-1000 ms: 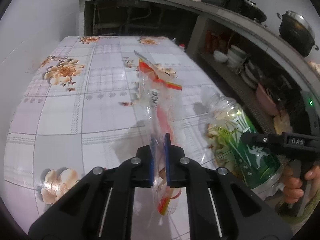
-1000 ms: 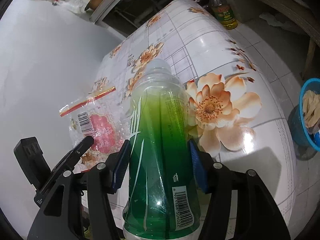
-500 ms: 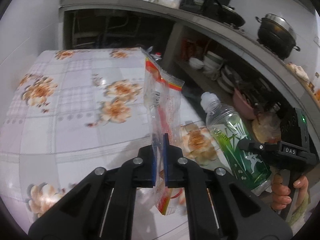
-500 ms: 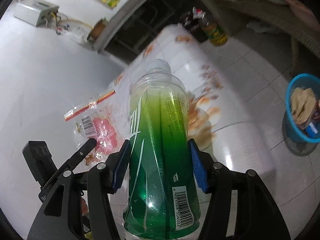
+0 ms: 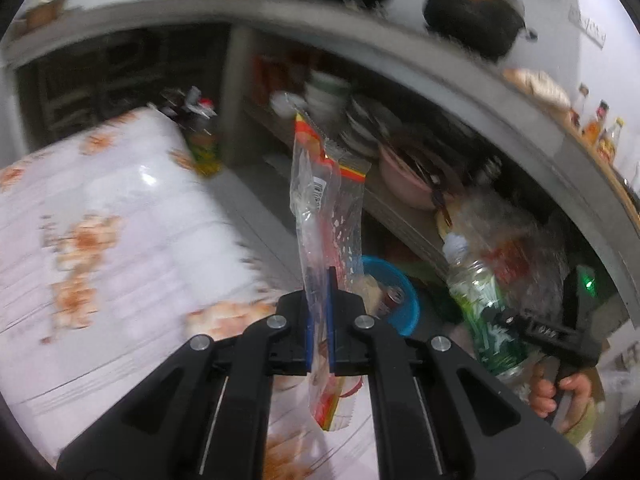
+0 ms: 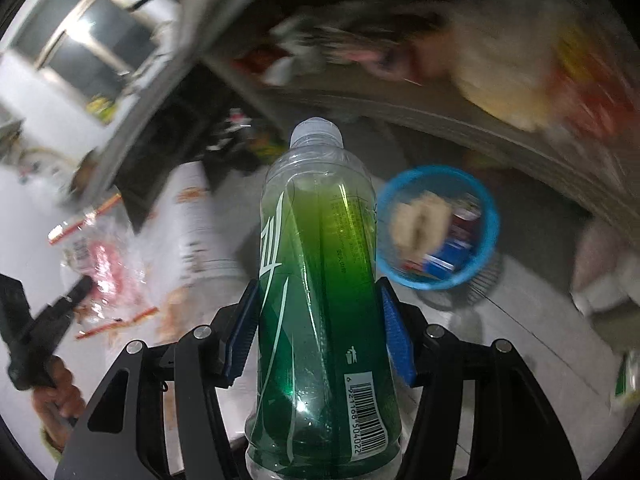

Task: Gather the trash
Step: 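Carry both items to the wastebasket and open the left tool to drop the bag, then open the right tool over the wastebasket to drop the green bottle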

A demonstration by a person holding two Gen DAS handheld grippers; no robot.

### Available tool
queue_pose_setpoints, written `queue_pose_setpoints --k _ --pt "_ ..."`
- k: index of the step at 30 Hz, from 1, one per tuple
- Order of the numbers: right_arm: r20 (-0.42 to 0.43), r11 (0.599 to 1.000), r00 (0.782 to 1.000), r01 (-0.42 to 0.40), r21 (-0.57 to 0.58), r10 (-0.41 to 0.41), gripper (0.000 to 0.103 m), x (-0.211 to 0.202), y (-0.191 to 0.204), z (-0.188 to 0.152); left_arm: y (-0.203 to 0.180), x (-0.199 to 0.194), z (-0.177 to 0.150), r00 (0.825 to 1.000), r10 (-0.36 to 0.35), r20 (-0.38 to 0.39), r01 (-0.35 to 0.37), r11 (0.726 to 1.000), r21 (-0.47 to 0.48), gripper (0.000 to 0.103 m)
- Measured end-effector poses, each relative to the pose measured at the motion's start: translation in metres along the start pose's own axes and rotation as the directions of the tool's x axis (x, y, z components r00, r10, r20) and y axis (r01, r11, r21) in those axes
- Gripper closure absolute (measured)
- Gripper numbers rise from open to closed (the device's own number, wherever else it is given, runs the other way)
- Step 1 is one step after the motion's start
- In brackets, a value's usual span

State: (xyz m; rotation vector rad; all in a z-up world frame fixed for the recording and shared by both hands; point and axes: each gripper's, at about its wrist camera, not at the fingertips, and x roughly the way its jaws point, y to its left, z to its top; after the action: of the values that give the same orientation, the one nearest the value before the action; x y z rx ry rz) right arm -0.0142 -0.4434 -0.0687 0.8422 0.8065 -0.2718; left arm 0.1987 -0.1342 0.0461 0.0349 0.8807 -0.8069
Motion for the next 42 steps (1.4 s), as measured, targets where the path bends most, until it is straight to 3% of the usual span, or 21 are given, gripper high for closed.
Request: queue_pose_setpoints --k 4,6,13,17,22,26,30,33,37,42 --pt "-0.028 0.996 0.999 0.039 0.083 -0.037 0.047 0.02 -0.043 -0.006 -0.027 0.071 0.012 0.989 -0.024 -0.146 0.029 0.999 0.032 0.1" --pt "-0.041 0.993 0.998 0.047 0.113 -0.042 0.047 0.029 -0.057 -0.008 -0.039 0.111 0.015 0.972 -0.042 -0.232 0.051 0.998 0.032 0.1" --pt "-0.078 0.978 0.996 0.06 0.201 -0.045 0.047 0.058 -0.1 -0.004 -0.078 0.253 0.018 0.884 -0.08 -0.461 0.078 0.997 -0.024 0.1" --pt "-0.081 0.968 0.995 0.081 0.236 -0.063 0.047 0.063 -0.123 -0.001 -0.094 0.32 0.012 0.834 -0.101 -0.542 0.073 0.995 -0.073 0.099" --pt "-0.093 0.956 0.992 0.105 0.275 -0.082 0.047 0.067 -0.145 0.0 -0.101 0.393 -0.002 0.807 -0.073 -0.586 0.008 0.994 -0.113 0.098" --pt "-0.112 0.949 0.989 0.123 0.29 -0.093 0.047 0.075 -0.156 -0.002 -0.095 0.433 -0.023 0.773 -0.037 -0.633 -0.079 0.985 -0.154 0.059" --pt "-0.129 0.953 0.986 0.139 0.27 -0.107 0.047 0.084 -0.157 -0.002 -0.088 0.442 -0.037 0.743 -0.019 -0.669 -0.115 0.981 -0.156 0.057" --pt "-0.135 0.961 0.982 0.157 0.226 -0.129 0.047 0.092 -0.151 0.001 -0.085 0.432 -0.031 0.759 0.001 -0.651 -0.122 0.982 -0.142 0.053" --pt "-0.157 0.98 0.971 0.192 0.053 -0.182 0.047 0.117 -0.125 0.019 -0.085 0.403 -0.008 0.787 0.018 -0.617 -0.109 0.988 -0.109 0.053" --pt "-0.185 0.942 0.939 0.244 -0.232 -0.289 0.046 0.181 -0.086 0.054 -0.08 0.324 0.025 0.85 0.043 -0.525 -0.04 0.999 0.017 0.041"
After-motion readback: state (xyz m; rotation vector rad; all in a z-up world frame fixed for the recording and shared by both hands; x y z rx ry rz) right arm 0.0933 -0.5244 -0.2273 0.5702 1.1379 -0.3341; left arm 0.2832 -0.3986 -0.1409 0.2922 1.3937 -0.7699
